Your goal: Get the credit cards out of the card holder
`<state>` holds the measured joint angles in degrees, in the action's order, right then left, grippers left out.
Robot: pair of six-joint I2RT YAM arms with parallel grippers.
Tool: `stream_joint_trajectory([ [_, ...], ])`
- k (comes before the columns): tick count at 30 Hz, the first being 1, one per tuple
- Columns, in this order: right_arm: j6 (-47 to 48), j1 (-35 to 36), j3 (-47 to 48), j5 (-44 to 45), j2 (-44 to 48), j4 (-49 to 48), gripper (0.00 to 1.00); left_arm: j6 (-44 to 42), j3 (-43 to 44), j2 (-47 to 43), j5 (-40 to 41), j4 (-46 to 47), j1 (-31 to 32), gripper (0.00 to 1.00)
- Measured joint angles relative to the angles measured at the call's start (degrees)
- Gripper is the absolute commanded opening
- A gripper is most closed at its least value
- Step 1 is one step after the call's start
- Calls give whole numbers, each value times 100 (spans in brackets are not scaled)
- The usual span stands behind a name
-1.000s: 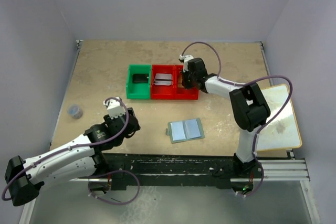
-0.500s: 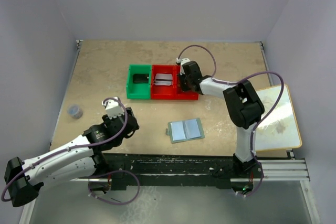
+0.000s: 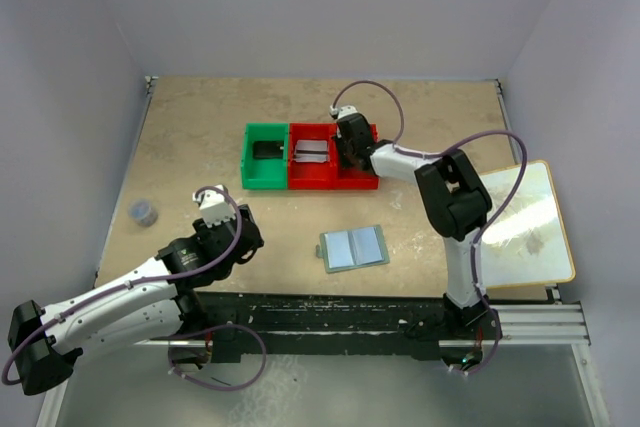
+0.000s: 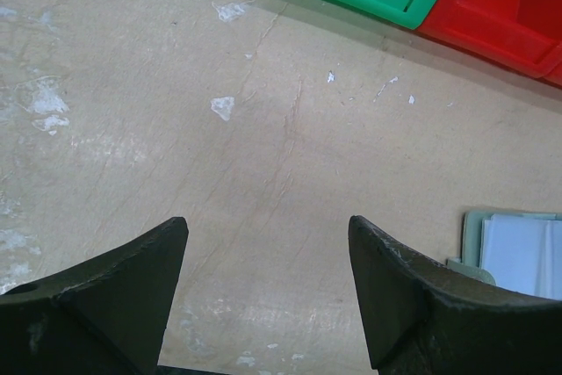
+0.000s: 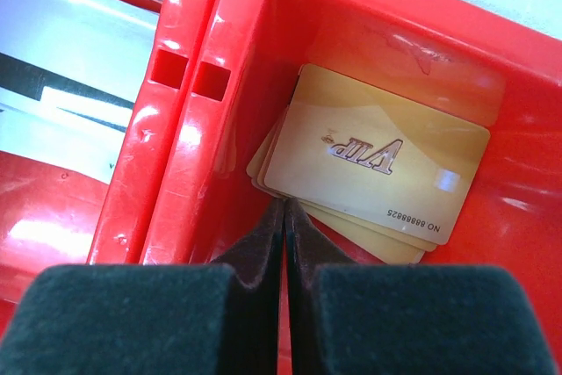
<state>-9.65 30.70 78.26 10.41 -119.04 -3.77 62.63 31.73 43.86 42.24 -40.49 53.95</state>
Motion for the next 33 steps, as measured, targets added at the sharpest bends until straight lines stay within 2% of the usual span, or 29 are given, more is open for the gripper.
stream_joint_trajectory([
  [8,-33,55,-11,212,107,201,8,0,0,0,2,-15,0,72],
  [14,-81,76,-26,297,769,651,8,0,0,0,2,-35,0,72],
  [23,-92,251,26,155,1617,688,8,92,0,-24,46,-39,0,72],
  [29,-57,940,1027,-138,793,804,7,286,2,-190,214,-151,0,72],
  [33,-50,1220,1346,-120,131,916,6,450,94,-437,437,-369,0,73],
])
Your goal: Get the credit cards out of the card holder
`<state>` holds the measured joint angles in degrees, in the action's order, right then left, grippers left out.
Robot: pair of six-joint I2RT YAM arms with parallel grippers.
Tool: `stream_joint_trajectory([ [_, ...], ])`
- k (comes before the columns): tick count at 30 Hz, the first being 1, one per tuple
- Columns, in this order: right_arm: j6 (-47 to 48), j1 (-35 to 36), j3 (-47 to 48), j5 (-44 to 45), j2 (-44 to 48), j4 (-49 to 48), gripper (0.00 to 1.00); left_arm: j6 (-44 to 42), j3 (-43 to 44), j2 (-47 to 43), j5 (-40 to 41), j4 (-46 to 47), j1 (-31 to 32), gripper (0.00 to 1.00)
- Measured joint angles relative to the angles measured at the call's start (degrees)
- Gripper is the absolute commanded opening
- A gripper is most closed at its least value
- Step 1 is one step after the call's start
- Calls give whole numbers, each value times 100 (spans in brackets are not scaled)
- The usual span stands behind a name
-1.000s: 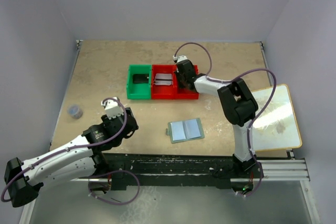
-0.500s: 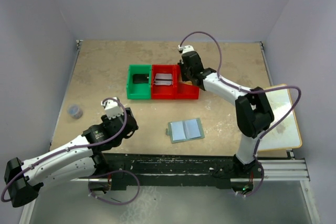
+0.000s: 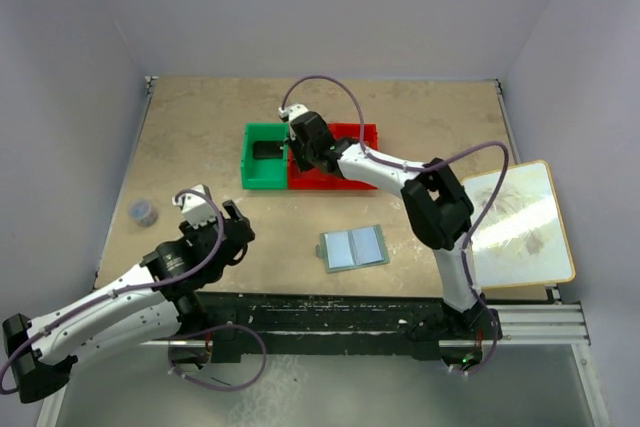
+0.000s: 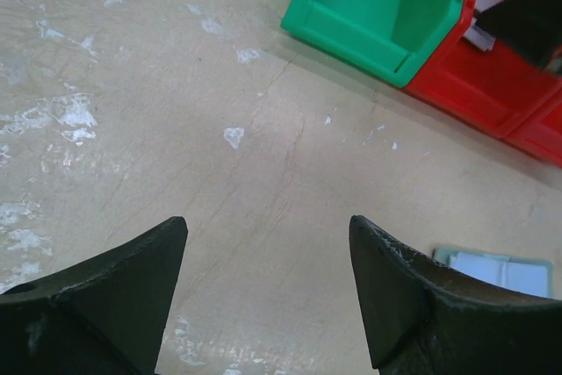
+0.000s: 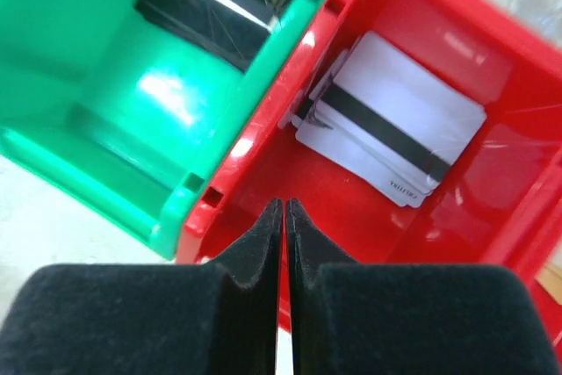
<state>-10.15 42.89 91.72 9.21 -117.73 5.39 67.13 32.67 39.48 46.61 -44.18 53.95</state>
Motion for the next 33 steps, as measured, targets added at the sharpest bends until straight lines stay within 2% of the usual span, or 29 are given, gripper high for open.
stream_joint_trajectory([
  [7,2,-63,131,-7,-586,260,7,195,144,-372,317,-195,0,73],
  [14,-55,-109,782,-116,-1069,354,7,251,170,-433,426,-358,0,73],
  [25,-238,-107,743,-98,-1213,278,7,260,297,-522,505,-485,0,73],
  [33,-437,-125,704,245,-1325,-70,8,273,321,-562,529,-505,0,73],
])
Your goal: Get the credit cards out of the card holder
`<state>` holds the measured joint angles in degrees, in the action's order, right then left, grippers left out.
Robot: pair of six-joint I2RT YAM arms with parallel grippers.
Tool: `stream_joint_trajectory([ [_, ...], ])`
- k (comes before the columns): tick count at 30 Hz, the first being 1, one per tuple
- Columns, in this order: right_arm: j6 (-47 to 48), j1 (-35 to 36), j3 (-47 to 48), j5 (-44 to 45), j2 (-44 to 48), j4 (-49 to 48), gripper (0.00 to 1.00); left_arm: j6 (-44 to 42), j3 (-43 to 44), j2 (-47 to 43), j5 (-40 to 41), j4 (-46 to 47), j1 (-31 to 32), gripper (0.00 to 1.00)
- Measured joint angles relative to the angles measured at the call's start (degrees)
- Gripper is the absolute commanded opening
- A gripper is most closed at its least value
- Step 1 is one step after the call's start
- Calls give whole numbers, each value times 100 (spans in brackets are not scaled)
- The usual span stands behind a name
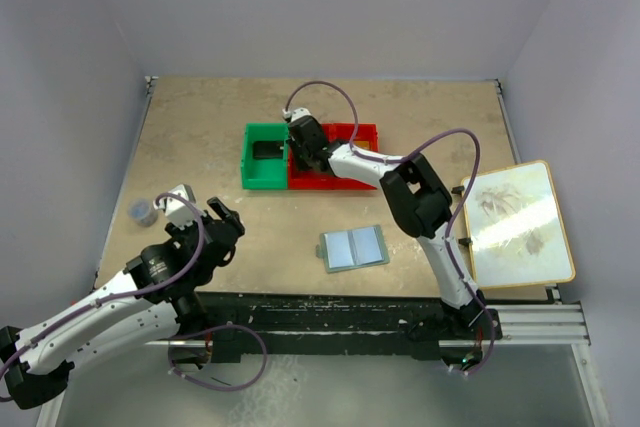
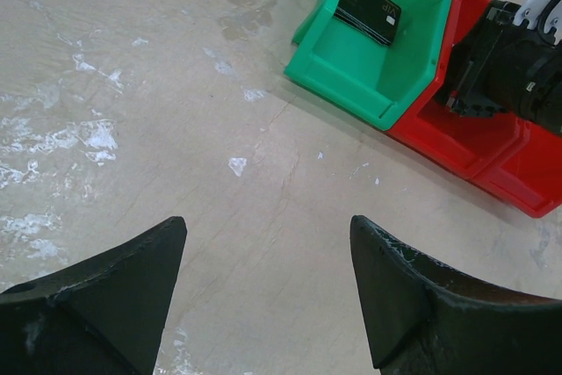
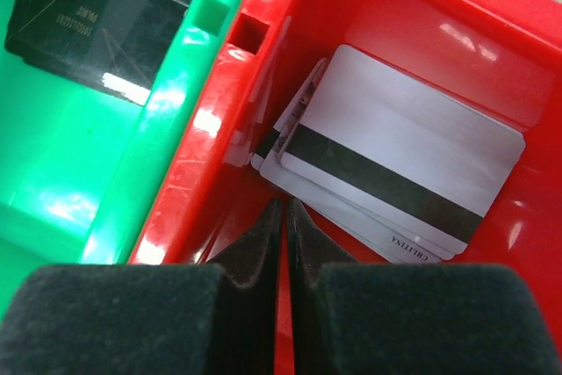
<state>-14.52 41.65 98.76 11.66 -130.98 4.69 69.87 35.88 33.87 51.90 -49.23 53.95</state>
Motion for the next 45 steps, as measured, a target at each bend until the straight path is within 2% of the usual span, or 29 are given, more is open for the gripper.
stream_joint_trajectory([
  [7,-35,-7,-61,289,-2,-208,8,0,4,2,-2,-20,0,73],
  [22,-90,-4,-66,1019,-2,-4,9,0,4,-28,-7,-122,0,73],
  [30,-85,-9,-142,960,153,46,20,-2,4,31,-98,-103,0,73],
  [34,-94,-9,-363,636,741,42,27,-26,4,31,-168,-87,0,73],
  [38,-177,-9,-920,345,1749,-289,35,-94,2,57,-304,83,0,73],
  [44,-616,-7,-2970,514,3906,-1119,56,-398,-120,275,-817,728,0,73],
  [45,-730,-9,-3394,557,4343,-1176,64,-459,-190,310,-938,883,0,73],
])
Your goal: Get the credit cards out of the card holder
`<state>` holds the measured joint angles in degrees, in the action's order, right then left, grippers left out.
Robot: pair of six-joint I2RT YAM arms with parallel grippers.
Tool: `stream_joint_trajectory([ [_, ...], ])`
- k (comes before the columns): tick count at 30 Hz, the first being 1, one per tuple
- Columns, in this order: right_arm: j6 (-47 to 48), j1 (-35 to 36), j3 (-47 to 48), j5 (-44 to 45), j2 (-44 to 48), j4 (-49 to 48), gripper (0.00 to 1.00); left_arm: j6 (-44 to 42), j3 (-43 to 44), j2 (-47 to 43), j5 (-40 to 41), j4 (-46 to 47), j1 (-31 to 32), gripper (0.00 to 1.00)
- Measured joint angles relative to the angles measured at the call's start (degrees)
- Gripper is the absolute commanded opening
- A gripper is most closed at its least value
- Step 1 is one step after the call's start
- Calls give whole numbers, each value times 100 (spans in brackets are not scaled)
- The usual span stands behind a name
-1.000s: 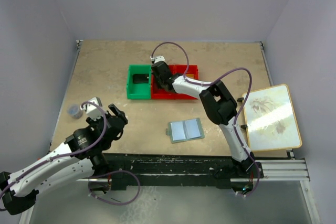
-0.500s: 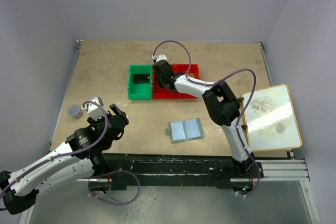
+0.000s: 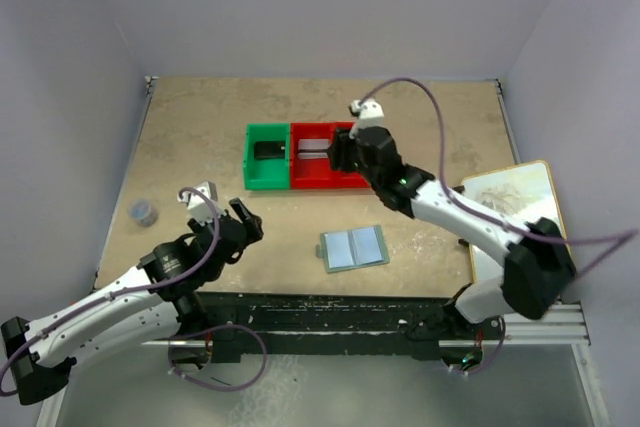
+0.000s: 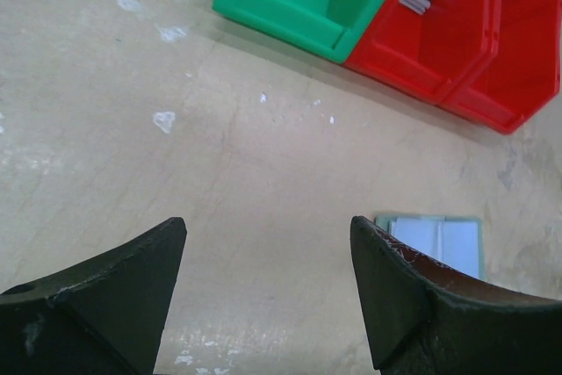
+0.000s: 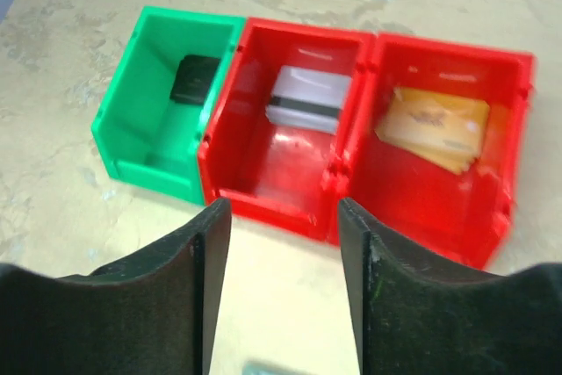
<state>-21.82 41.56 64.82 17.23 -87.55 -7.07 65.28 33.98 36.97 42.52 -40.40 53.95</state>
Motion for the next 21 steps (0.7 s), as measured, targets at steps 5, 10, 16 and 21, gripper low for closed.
stream_joint_trajectory([
  [5,-787,-114,-1886,98,2175,-330,100,-232,-317,214,-621,750,0,73],
  [10,-1438,-404,-3344,-234,4009,-599,100,-343,-487,686,-1207,1541,0,72],
  [16,-1915,-422,-3794,-782,4553,-76,86,-334,-767,1362,-1915,2376,20,71],
  [21,-2391,-417,-4030,-1062,4411,601,75,-286,-828,1718,-2111,2671,212,71],
])
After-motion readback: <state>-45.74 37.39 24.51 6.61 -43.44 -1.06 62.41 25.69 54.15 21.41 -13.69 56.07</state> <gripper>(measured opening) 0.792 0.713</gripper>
